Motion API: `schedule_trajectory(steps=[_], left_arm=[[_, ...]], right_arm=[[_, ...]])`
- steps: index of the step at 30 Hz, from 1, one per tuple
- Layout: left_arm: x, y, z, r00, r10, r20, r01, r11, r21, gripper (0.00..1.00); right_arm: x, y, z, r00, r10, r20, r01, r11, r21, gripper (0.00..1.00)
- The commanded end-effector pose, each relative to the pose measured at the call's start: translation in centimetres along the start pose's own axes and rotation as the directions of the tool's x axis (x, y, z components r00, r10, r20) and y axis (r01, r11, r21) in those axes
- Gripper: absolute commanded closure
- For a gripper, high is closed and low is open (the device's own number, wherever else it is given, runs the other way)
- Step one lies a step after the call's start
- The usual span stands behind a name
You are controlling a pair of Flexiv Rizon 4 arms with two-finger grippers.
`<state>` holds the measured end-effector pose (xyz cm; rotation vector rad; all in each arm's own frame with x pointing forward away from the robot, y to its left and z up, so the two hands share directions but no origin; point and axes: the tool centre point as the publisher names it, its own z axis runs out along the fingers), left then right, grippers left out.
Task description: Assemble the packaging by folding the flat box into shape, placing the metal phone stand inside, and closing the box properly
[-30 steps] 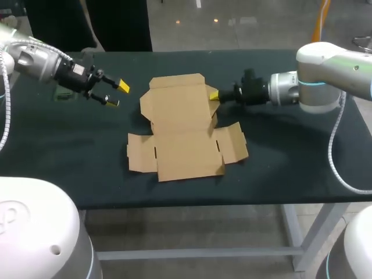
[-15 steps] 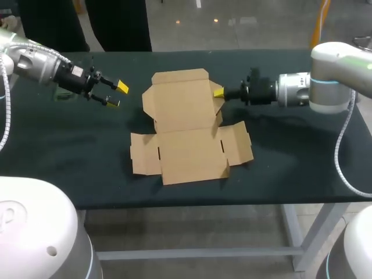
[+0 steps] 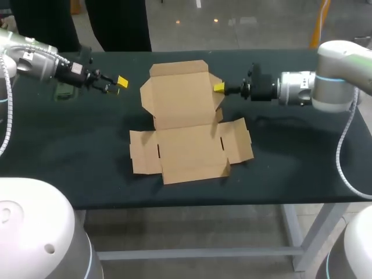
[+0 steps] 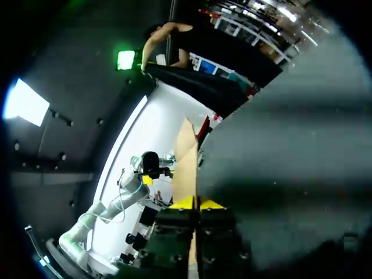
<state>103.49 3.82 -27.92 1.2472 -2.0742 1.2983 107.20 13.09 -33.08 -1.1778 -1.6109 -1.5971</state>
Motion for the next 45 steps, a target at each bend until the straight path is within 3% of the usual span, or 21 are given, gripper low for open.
schedule_trajectory(steps=[1, 5, 15, 33, 40, 42, 45], left_arm=[[0.8, -0.1, 0.2, 0.998, 0.049, 0.031, -0.051, 0.997, 0.065, 0.0], [0.5, -1.1, 1.2, 0.992, 0.12, 0.046, -0.124, 0.989, 0.087, 0.0], [0.9, -2.4, 3.6, 0.965, 0.26, -0.031, -0.255, 0.959, 0.125, 0.0], [1.2, -5.2, 6.2, 0.907, 0.384, -0.171, -0.357, 0.919, 0.169, 0.0], [1.5, -5.9, 7.3, 0.886, 0.415, -0.209, -0.379, 0.906, 0.189, 0.15], [1.6, -6.2, 7.5, 0.882, 0.42, -0.213, -0.385, 0.903, 0.19, 0.24], [1.8, -6.4, 7.8, 0.875, 0.429, -0.225, -0.392, 0.9, 0.193, 0.27]], right_arm=[[0.8, 0.1, -0.3, 1.0, -0.023, -0.003, 0.023, 1.0, -0.013, 1.0], [1.3, 0.5, -0.3, 0.999, -0.048, -0.016, 0.048, 0.998, -0.034, 1.0], [2.0, 1.6, -0.2, 0.994, -0.097, -0.049, 0.093, 0.992, -0.08, 1.0], [3.0, 3.5, 1.4, 0.976, -0.181, -0.117, 0.166, 0.978, -0.127, 1.0], [3.3, 4.0, 1.7, 0.97, -0.211, -0.117, 0.193, 0.97, -0.15, 1.0], [3.3, 4.2, 1.8, 0.969, -0.216, -0.118, 0.197, 0.968, -0.155, 1.0], [3.4, 4.5, 2.0, 0.967, -0.223, -0.125, 0.202, 0.966, -0.16, 1.0]])
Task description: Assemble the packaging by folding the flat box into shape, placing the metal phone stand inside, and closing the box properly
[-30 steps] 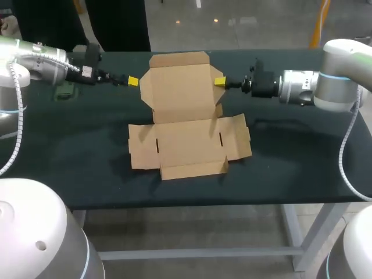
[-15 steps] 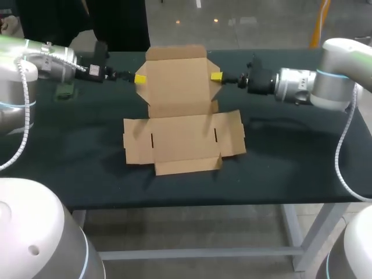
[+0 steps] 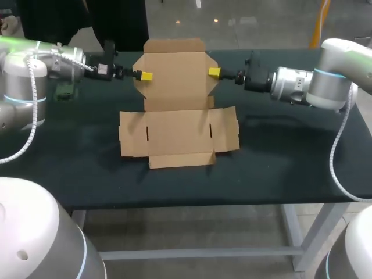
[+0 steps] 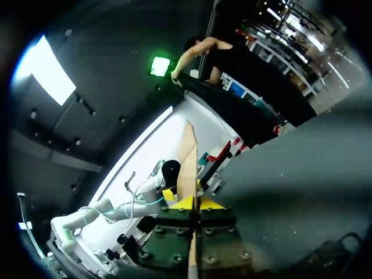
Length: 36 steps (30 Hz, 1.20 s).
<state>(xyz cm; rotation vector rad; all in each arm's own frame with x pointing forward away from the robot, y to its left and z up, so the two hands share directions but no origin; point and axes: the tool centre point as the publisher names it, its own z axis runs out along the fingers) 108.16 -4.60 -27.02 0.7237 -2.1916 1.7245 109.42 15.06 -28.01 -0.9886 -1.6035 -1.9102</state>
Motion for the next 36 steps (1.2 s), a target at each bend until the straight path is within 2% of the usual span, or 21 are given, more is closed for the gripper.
schedule_trajectory(steps=[1, 7, 10, 20, 26, 36], left_arm=[[-0.6, -0.4, 0.5, 0.997, 0.005, -0.076, -0.006, 1.0, -0.005, 0.27], [-0.4, -0.6, 1.2, 0.995, 0.016, -0.096, -0.017, 1.0, -0.007, 0.36], [-0.3, -0.7, 1.5, 0.994, 0.023, -0.104, -0.023, 1.0, -0.004, 0.37], [0.2, -1.0, 2.1, 0.993, 0.041, -0.11, -0.042, 0.999, -0.009, 0.55], [0.3, -1.0, 2.2, 0.993, 0.046, -0.112, -0.047, 0.999, -0.008, 0.58], [0.4, -1.0, 2.1, 0.991, 0.049, -0.121, -0.049, 0.999, 0.004, 0.79]], right_arm=[[-0.5, 0.3, 0.4, 1.0, -0.007, -0.022, 0.007, 1.0, -0.003, 1.0], [-0.4, 0.9, 0.8, 0.999, -0.031, -0.03, 0.031, 0.999, -0.025, 1.0], [-0.3, 1.0, 1.0, 0.999, -0.04, -0.028, 0.039, 0.999, -0.029, 1.0], [-0.3, 1.2, 1.7, 0.998, -0.046, -0.03, 0.045, 0.998, -0.032, 1.0], [-0.2, 1.3, 1.8, 0.998, -0.052, -0.03, 0.051, 0.998, -0.036, 1.0], [0.0, 1.2, 1.7, 0.998, -0.057, -0.04, 0.055, 0.997, -0.045, 1.0]])
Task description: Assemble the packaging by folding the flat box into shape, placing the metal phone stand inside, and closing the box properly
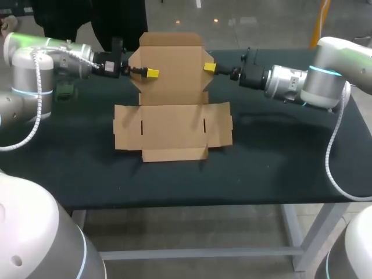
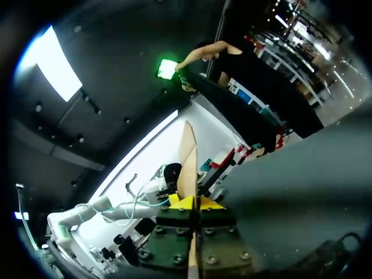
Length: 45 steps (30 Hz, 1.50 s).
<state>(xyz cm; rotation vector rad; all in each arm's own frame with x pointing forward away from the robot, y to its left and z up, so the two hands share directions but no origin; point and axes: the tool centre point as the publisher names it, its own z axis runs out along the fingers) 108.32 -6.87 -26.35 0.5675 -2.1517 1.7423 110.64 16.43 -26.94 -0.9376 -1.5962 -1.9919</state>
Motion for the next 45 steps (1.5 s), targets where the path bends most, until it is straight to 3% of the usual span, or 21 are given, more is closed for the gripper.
schedule_trajectory(steps=[1, 4, 15, 18, 19, 27, 32, 35, 36, 37, 45], left_arm=[[-0.3, 0.1, 0.0, 1.0, 0.003, -0.015, -0.003, 1.0, 0.004, 0.82], [-0.3, 0.1, -0.1, 1.0, 0.011, -0.029, -0.011, 1.0, 0.008, 1.0], [-0.3, 0.1, 0.2, 0.999, 0.022, -0.047, -0.021, 1.0, 0.018, 1.0], [-0.3, 0.1, 0.2, 0.998, 0.023, -0.052, -0.022, 1.0, 0.019, 1.0], [-0.3, 0.1, 0.2, 0.998, 0.024, -0.054, -0.023, 1.0, 0.019, 1.0], [-0.6, -0.7, -0.2, 0.999, 0.03, -0.026, -0.03, 0.999, 0.025, 1.0], [-0.9, -1.5, -0.3, 0.999, 0.038, -0.005, -0.038, 0.999, 0.029, 1.0], [-1.2, -2.1, -0.2, 0.999, 0.043, -0.001, -0.043, 0.998, 0.034, 1.0], [-1.2, -2.3, -0.1, 0.999, 0.047, 0.0, -0.047, 0.998, 0.034, 1.0], [-1.2, -2.6, -0.1, 0.999, 0.052, 0.002, -0.052, 0.998, 0.034, 1.0], [-0.8, -4.0, 0.2, 0.997, 0.08, 0.019, -0.08, 0.996, 0.028, 1.0]], right_arm=[[-0.2, -0.1, -0.1, 1.0, -0.002, -0.012, 0.002, 1.0, -0.004, 1.0], [-0.2, -0.1, -0.1, 1.0, -0.001, -0.013, 0.001, 1.0, -0.006, 1.0], [0.2, 0.1, -0.4, 1.0, -0.004, -0.02, 0.004, 1.0, -0.008, 1.0], [0.4, 0.2, -0.5, 1.0, -0.005, -0.018, 0.005, 1.0, -0.003, 0.71], [0.5, 0.2, -0.7, 1.0, -0.008, -0.014, 0.008, 1.0, 0.0, 0.67], [2.5, 0.7, -3.1, 0.993, -0.061, 0.096, 0.057, 0.998, 0.04, 0.6], [4.3, 0.7, -5.6, 0.98, -0.107, 0.17, 0.096, 0.993, 0.074, 0.63], [5.5, 0.4, -7.2, 0.972, -0.128, 0.195, 0.11, 0.989, 0.104, 0.84], [5.8, 0.3, -7.6, 0.97, -0.136, 0.203, 0.115, 0.987, 0.11, 0.97], [6.1, 0.1, -8.0, 0.968, -0.142, 0.208, 0.12, 0.986, 0.117, 1.0], [7.7, -2.0, -9.9, 0.956, -0.178, 0.232, 0.144, 0.977, 0.157, 1.0]])
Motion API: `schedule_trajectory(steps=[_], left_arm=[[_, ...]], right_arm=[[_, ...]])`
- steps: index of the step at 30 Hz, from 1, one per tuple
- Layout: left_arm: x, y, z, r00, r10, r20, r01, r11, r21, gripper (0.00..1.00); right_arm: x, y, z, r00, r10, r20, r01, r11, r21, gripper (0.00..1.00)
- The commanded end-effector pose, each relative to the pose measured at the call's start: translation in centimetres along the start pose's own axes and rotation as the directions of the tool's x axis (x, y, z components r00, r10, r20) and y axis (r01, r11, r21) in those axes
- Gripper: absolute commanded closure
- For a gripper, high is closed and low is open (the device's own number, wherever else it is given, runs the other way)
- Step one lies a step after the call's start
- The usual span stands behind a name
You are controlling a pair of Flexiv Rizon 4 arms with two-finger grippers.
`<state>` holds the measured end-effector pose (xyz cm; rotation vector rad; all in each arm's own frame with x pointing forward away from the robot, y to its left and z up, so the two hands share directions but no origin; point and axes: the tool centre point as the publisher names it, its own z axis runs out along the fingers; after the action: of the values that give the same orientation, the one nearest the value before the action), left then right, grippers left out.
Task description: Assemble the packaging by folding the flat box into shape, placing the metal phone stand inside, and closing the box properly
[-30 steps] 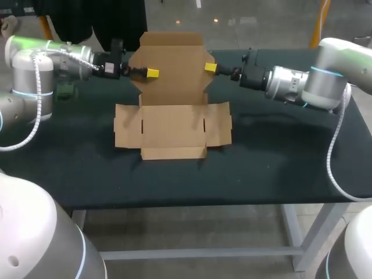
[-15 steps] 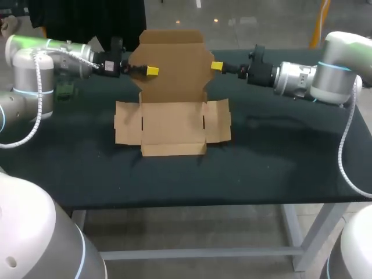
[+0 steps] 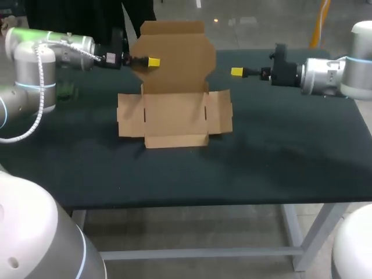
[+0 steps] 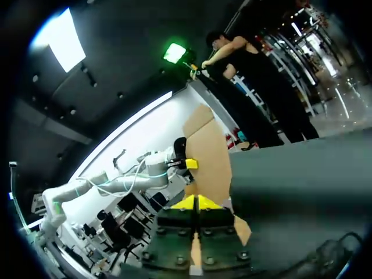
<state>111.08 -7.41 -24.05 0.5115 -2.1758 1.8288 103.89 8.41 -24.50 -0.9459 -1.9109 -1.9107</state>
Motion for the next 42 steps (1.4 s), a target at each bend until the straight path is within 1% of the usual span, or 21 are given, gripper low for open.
schedule_trajectory(steps=[1, 3, 4, 5, 7, 9, 10, 11, 26, 27, 29, 30, 32, 33, 38, 42], left_arm=[[0.5, -0.8, 0.2, 1.0, 0.011, 0.01, -0.01, 1.0, -0.014, 1.0], [0.7, -1.1, 0.3, 1.0, 0.02, 0.015, -0.02, 1.0, -0.013, 1.0], [0.8, -1.3, 0.3, 1.0, 0.024, 0.02, -0.024, 1.0, -0.009, 1.0], [0.9, -1.4, 0.4, 0.999, 0.026, 0.026, -0.026, 1.0, -0.007, 1.0], [1.1, -1.7, 0.6, 0.999, 0.032, 0.03, -0.032, 0.999, -0.004, 1.0], [1.3, -2.0, 0.8, 0.999, 0.037, 0.03, -0.037, 0.999, -0.005, 1.0], [1.4, -2.1, 0.9, 0.999, 0.039, 0.03, -0.039, 0.999, -0.006, 1.0], [1.4, -2.1, 0.9, 0.999, 0.039, 0.03, -0.039, 0.999, -0.006, 1.0], [1.4, -2.1, 0.9, 0.999, 0.039, 0.03, -0.039, 0.999, -0.006, 1.0], [1.4, -2.1, 0.9, 0.999, 0.039, 0.03, -0.039, 0.999, -0.006, 1.0], [1.8, -2.2, 0.9, 0.998, 0.048, 0.029, -0.048, 0.999, 0.004, 1.0], [2.0, -2.3, 1.0, 0.998, 0.056, 0.03, -0.055, 0.998, -0.006, 1.0], [2.7, -2.5, 0.9, 0.997, 0.075, 0.028, -0.075, 0.997, -0.001, 1.0], [2.9, -2.7, 0.9, 0.997, 0.077, 0.029, -0.077, 0.997, -0.003, 1.0], [4.2, -3.3, 1.2, 0.994, 0.105, 0.029, -0.105, 0.994, -0.009, 1.0], [5.1, -3.9, 1.6, 0.993, 0.12, 0.017, -0.12, 0.993, -0.013, 1.0]], right_arm=[[2.2, -1.1, -1.1, 0.994, -0.011, 0.11, 0.011, 1.0, 0.005, 1.0], [2.5, -1.8, -1.4, 0.992, -0.028, 0.12, 0.027, 1.0, 0.016, 1.0], [2.7, -2.1, -1.6, 0.987, -0.036, 0.155, 0.036, 0.999, 0.007, 1.0], [2.9, -2.5, -1.7, 0.975, -0.055, 0.215, 0.058, 0.998, -0.005, 1.0], [3.4, -3.3, -1.7, 0.96, -0.075, 0.269, 0.079, 0.997, -0.004, 1.0], [3.7, -4.1, -1.8, 0.927, -0.091, 0.363, 0.106, 0.994, -0.021, 1.0], [3.9, -4.5, -1.8, 0.905, -0.087, 0.416, 0.119, 0.992, -0.051, 1.0], [4.0, -4.9, -2.1, 0.876, -0.064, 0.477, 0.133, 0.985, -0.112, 1.0], [4.0, -4.9, -2.1, 0.876, -0.064, 0.477, 0.133, 0.985, -0.112, 1.0], [4.4, -4.9, -1.5, 0.877, -0.086, 0.473, 0.152, 0.983, -0.103, 1.0], [5.1, -4.8, -0.8, 0.862, -0.133, 0.488, 0.195, 0.978, -0.077, 1.0], [5.5, -4.9, -0.6, 0.856, -0.156, 0.492, 0.217, 0.974, -0.07, 1.0], [6.3, -5.3, -0.6, 0.852, -0.189, 0.489, 0.248, 0.967, -0.057, 1.0], [6.7, -5.6, -0.6, 0.843, -0.21, 0.495, 0.266, 0.963, -0.045, 1.0], [8.0, -7.3, -0.7, 0.807, -0.264, 0.529, 0.32, 0.947, -0.016, 1.0], [8.7, -8.8, -0.8, 0.794, -0.279, 0.54, 0.332, 0.943, 0.0, 1.0]])
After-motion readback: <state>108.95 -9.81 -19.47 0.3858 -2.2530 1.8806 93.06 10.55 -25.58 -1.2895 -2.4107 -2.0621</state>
